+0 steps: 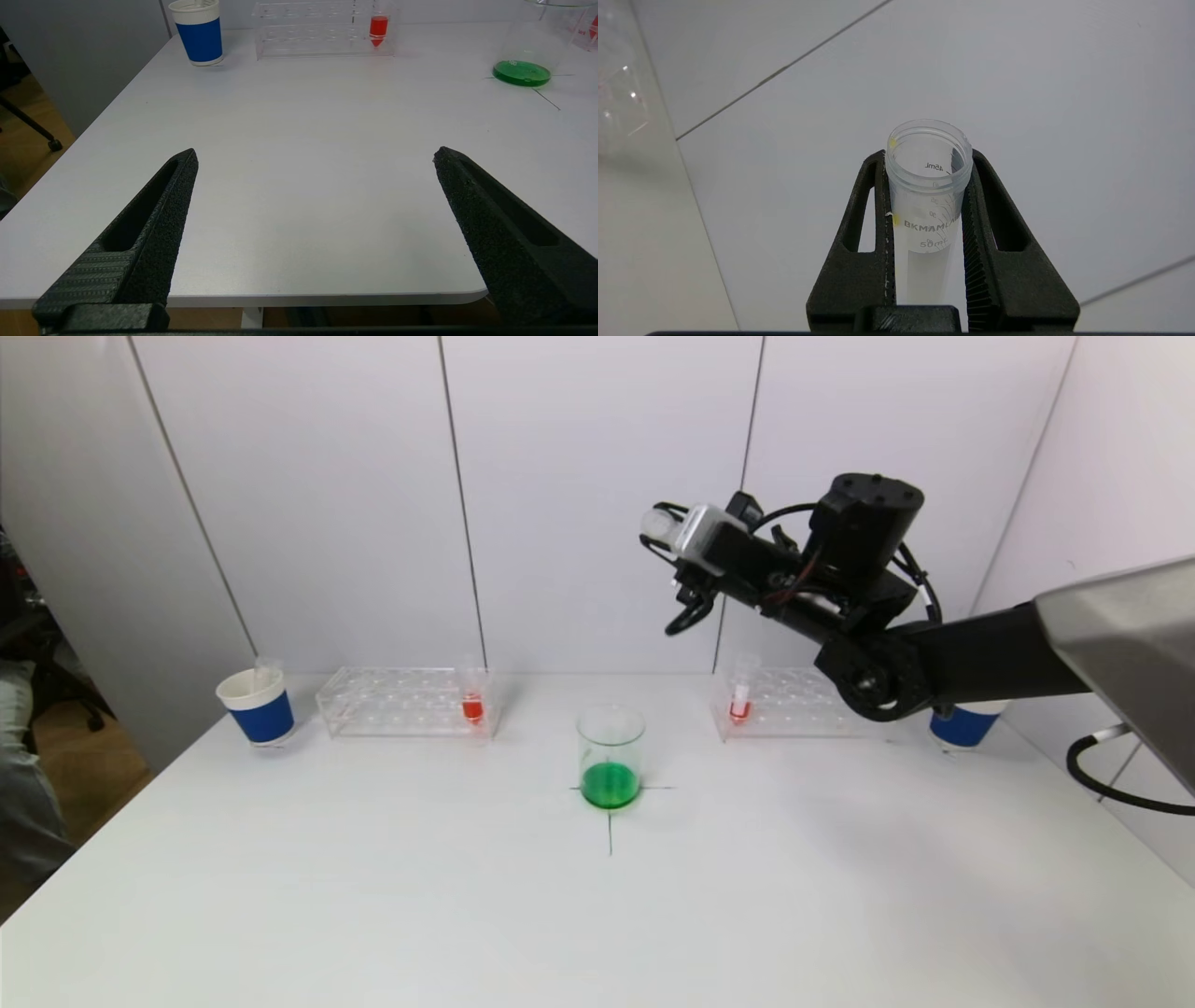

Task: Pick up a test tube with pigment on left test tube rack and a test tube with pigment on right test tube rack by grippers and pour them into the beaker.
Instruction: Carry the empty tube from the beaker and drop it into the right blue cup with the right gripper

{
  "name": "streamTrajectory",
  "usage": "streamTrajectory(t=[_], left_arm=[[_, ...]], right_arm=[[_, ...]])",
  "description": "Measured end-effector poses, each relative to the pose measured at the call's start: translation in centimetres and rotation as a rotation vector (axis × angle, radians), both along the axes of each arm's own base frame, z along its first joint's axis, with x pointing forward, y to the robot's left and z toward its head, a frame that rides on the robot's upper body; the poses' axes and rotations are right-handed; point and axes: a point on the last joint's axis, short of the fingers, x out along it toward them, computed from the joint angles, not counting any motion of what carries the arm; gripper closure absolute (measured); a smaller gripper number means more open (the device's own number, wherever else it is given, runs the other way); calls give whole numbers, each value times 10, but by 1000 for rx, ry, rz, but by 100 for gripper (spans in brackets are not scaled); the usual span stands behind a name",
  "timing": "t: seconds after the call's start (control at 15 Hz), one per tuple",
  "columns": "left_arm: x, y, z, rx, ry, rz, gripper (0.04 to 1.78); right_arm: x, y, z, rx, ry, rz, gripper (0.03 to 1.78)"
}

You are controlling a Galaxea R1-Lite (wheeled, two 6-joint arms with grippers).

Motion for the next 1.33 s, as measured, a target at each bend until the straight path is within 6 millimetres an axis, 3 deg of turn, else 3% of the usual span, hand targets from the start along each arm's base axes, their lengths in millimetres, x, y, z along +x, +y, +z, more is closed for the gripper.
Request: streamTrajectory(t=[0.27,0.47,0.87,1.33], left_arm=[[0,0,0,0,0,0,6],[0,0,0,0,0,0,6],[0,0,0,0,0,0,6],[0,0,0,0,0,0,6]], right_arm=[[-17,-10,45,354,153,-118,134],[-20,-29,72,609,182,-230,134],[-7,-78,77,827,264,-543,134],[1,-162,79,942,219,-851,134]])
